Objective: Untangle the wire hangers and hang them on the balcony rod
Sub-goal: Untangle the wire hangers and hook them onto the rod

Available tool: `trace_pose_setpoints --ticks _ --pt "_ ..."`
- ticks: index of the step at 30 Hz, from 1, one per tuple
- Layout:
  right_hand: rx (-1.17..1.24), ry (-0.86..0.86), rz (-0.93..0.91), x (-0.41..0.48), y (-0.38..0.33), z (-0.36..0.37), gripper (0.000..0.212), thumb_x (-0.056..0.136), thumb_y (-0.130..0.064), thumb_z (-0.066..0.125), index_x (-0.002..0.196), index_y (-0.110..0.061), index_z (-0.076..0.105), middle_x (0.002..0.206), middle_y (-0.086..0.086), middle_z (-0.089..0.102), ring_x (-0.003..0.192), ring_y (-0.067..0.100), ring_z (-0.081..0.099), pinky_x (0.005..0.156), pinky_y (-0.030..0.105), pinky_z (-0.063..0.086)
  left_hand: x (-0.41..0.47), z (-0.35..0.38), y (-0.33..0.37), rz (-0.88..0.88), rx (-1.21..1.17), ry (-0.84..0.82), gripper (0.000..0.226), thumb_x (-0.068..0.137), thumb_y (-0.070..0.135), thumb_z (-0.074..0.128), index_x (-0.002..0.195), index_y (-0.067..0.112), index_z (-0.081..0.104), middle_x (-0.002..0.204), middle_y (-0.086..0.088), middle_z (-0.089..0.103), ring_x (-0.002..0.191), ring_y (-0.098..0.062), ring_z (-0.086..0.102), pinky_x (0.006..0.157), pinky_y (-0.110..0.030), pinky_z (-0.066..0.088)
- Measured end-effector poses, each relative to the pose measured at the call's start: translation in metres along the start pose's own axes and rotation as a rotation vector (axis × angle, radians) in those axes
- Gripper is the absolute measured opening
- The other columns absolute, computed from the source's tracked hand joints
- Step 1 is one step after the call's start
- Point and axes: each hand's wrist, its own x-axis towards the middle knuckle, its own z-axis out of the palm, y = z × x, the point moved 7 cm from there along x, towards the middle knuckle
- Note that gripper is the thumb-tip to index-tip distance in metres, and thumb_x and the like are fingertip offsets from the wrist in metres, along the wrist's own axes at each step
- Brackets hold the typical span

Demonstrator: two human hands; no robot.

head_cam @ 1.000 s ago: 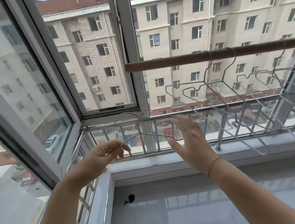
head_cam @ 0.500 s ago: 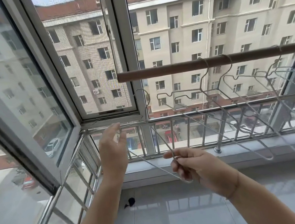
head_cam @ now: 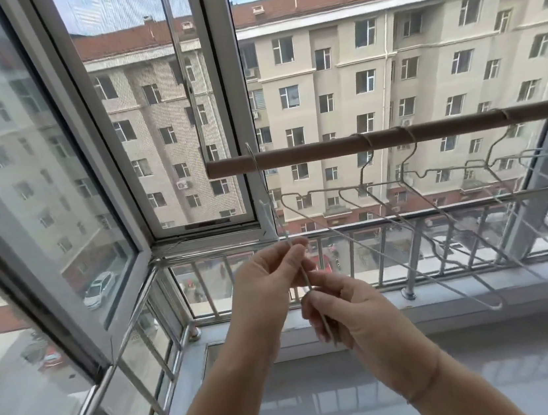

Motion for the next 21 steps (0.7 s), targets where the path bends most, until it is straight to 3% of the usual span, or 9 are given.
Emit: trace_pose_setpoints --ticks 5,11,15,18,21 --pt "0.051 -0.011 -0.016 0.028 -0.018 0.016 0.021 0.093 0.0 0.043 0.104 -0.004 0.061 0.064 0.004 0.057 0.051 0.012 0.048 0.049 0.02 0.04 0.026 -0.009 0.017 0.024 0.006 0.061 0.015 0.09 0.011 0.057 0.095 0.007 0.071 0.065 -0.004 0.06 0.056 -0.011 0.058 0.061 -0.019 0.053" --pt "0.119 0.01 0.065 0.05 -0.008 0.025 0.023 0.092 0.002 0.042 0.102 -0.004 0.062 0.064 0.005 0.058 0.053 0.011 0.05 0.05 0.019 0.042 0.047 -0.024 0.009 -0.068 0.042 0.135 0.017 0.09 0.01 0.057 0.079 0.01 0.07 0.059 -0.001 0.059 0.053 -0.013 0.052 0.052 -0.016 0.048" --pt "0.099 0.002 0.1 0.052 0.004 0.03 0.019 0.091 0.0 0.044 0.104 -0.002 0.057 0.077 0.005 0.059 0.066 0.013 0.054 0.064 0.022 0.048 0.047 -0.032 -0.004 -0.136 0.04 0.169 0.015 0.09 0.01 0.058 0.082 0.008 0.071 0.061 -0.003 0.061 0.051 -0.011 0.056 0.044 -0.018 0.046" --pt "-0.194 0.078 0.066 0.047 0.004 0.019 0.034 0.078 -0.018 0.054 0.111 -0.013 0.056 0.095 0.001 0.059 0.089 0.016 0.054 0.088 0.032 0.046 0.049 -0.038 -0.01 -0.133 0.063 0.187 0.016 0.09 0.009 0.057 0.083 0.011 0.072 0.065 -0.004 0.065 0.062 -0.015 0.06 0.064 -0.025 0.051" --pt "-0.524 0.189 -0.021 0.036 -0.015 -0.003 0.04 0.088 -0.019 0.055 0.126 -0.023 0.045 0.11 -0.009 0.056 0.107 0.007 0.054 0.101 0.03 0.044 0.053 -0.043 -0.012 -0.137 0.085 0.197 0.015 0.091 0.009 0.056 0.089 0.01 0.071 0.071 -0.006 0.069 0.073 -0.019 0.061 0.081 -0.035 0.049"
